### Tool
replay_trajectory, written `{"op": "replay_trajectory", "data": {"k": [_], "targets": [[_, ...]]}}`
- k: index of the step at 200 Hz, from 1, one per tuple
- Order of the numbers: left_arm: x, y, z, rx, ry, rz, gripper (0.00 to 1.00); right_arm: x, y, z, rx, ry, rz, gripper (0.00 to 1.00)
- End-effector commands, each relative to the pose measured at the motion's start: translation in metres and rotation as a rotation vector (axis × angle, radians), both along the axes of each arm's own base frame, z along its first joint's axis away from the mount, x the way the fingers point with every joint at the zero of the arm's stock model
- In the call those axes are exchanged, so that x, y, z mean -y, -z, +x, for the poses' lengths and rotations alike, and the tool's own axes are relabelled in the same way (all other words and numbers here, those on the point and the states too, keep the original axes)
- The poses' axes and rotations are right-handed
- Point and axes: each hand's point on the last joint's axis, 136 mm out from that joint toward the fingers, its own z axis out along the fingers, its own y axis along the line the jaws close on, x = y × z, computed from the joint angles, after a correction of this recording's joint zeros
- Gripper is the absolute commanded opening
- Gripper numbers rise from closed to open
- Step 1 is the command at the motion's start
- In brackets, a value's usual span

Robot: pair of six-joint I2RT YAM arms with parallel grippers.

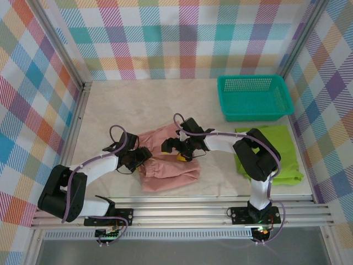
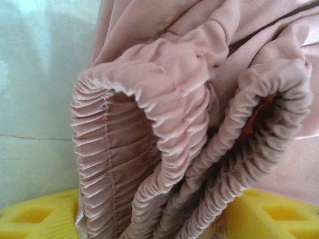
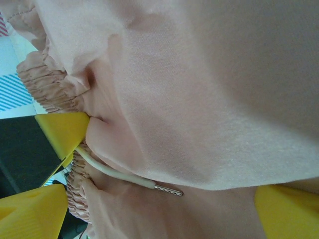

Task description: Fold and stack the shorts

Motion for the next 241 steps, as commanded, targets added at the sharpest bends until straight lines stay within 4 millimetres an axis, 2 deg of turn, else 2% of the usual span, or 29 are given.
{"op": "replay_trajectory", "data": {"k": [1, 17, 43, 82, 108, 143, 168, 205, 241], "targets": [[0.071, -0.017, 0.016, 0.082, 0.137, -0.266, 0.59, 0.007, 0.032, -0.017, -0.081, -0.006, -0.065, 0.97], [0.077, -0.019, 0.019, 0.086, 0.135, -0.284, 0.51, 0.007, 0.034, -0.017, -0.085, -0.006, -0.067, 0.96], [0.086, -0.024, 0.023, 0.096, 0.142, -0.289, 0.45, 0.006, 0.037, -0.018, -0.089, -0.004, -0.068, 0.96], [0.097, -0.038, 0.029, 0.122, 0.157, -0.307, 0.21, 0.005, 0.034, -0.017, -0.081, -0.006, -0.056, 0.96], [0.097, -0.041, 0.030, 0.125, 0.161, -0.298, 0.00, 0.006, 0.013, -0.011, -0.026, -0.002, -0.046, 0.97], [0.093, -0.063, 0.034, 0.160, 0.176, -0.261, 0.00, 0.025, -0.034, 0.006, 0.079, 0.030, -0.043, 0.99], [0.093, -0.084, 0.037, 0.195, 0.187, -0.252, 0.00, 0.053, -0.065, 0.017, 0.158, 0.065, -0.069, 0.99], [0.094, -0.112, 0.039, 0.233, 0.188, -0.249, 0.00, 0.095, -0.101, 0.024, 0.233, 0.123, -0.091, 0.99], [0.106, -0.142, 0.041, 0.270, 0.210, -0.253, 0.00, 0.135, -0.133, 0.025, 0.319, 0.191, -0.123, 1.00]]}}
